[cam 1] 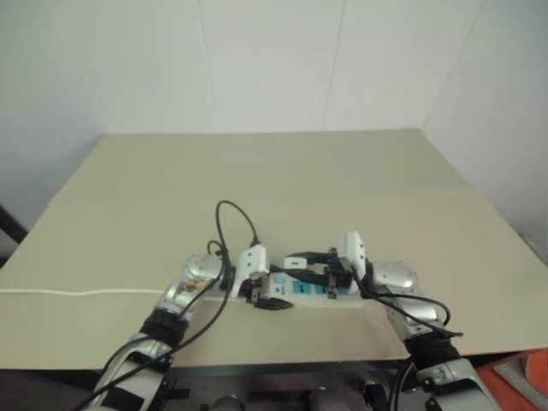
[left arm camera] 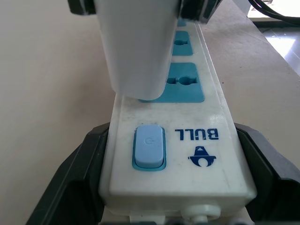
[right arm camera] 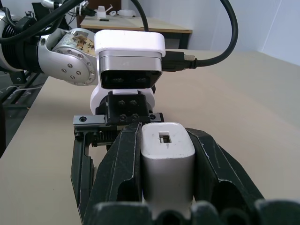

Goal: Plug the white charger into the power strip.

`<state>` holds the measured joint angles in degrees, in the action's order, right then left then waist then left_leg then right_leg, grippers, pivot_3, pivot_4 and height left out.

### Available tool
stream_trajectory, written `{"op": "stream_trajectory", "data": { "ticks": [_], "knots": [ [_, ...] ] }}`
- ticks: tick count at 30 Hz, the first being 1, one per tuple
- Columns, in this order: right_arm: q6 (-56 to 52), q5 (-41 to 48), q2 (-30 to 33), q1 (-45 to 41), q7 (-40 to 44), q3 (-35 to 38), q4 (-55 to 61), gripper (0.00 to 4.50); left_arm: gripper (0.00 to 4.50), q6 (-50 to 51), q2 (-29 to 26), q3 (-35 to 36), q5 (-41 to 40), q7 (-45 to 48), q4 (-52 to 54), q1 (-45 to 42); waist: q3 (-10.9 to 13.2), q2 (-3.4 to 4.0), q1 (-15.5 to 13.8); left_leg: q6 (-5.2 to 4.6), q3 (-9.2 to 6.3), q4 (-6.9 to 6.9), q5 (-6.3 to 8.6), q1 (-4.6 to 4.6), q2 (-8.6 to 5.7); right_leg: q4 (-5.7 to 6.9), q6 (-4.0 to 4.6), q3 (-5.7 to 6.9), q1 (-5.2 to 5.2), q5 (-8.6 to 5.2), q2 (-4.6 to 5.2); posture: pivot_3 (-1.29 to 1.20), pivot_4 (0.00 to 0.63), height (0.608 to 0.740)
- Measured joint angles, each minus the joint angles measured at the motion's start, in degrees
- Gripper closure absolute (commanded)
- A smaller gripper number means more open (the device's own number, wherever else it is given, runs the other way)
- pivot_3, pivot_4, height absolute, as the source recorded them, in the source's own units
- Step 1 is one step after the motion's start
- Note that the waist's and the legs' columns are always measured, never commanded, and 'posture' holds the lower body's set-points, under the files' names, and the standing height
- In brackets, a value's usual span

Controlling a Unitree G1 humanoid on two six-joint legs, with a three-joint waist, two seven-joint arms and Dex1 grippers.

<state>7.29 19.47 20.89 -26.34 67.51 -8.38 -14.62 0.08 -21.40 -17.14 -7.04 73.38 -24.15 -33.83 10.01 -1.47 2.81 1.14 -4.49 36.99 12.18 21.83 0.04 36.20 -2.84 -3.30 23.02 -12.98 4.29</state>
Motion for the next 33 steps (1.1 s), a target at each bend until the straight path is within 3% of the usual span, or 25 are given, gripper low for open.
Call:
{"op": "stream_trajectory", "data": {
  "ticks": [18, 33],
  "knots": [
    [-6.24, 4.33, 2.54, 0.65, 2.46, 0.12, 2.04, 3.32, 1.20, 0.10, -0.99, -0.80, -0.75, 0.76, 2.40, 1.19, 0.00, 0.00, -0.29, 0.00, 0.00, -0.05, 0.00, 0.15, -0.01, -0.07, -0.01, 0.01, 0.09, -0.01, 0.02, 0.00, 0.150, 0.740],
    [0.59, 1.47, -2.57, 0.49, -1.15, -0.36, -2.24, 3.32, 1.20, 1.04, -3.36, -0.12, -1.43, 0.46, 2.50, 1.32, -0.02, -0.04, 0.07, 0.00, 0.01, -0.07, 0.00, 0.00, 0.03, -0.01, 0.00, -0.02, 0.04, 0.00, -0.03, 0.00, 0.150, 0.740]
  ]
}}
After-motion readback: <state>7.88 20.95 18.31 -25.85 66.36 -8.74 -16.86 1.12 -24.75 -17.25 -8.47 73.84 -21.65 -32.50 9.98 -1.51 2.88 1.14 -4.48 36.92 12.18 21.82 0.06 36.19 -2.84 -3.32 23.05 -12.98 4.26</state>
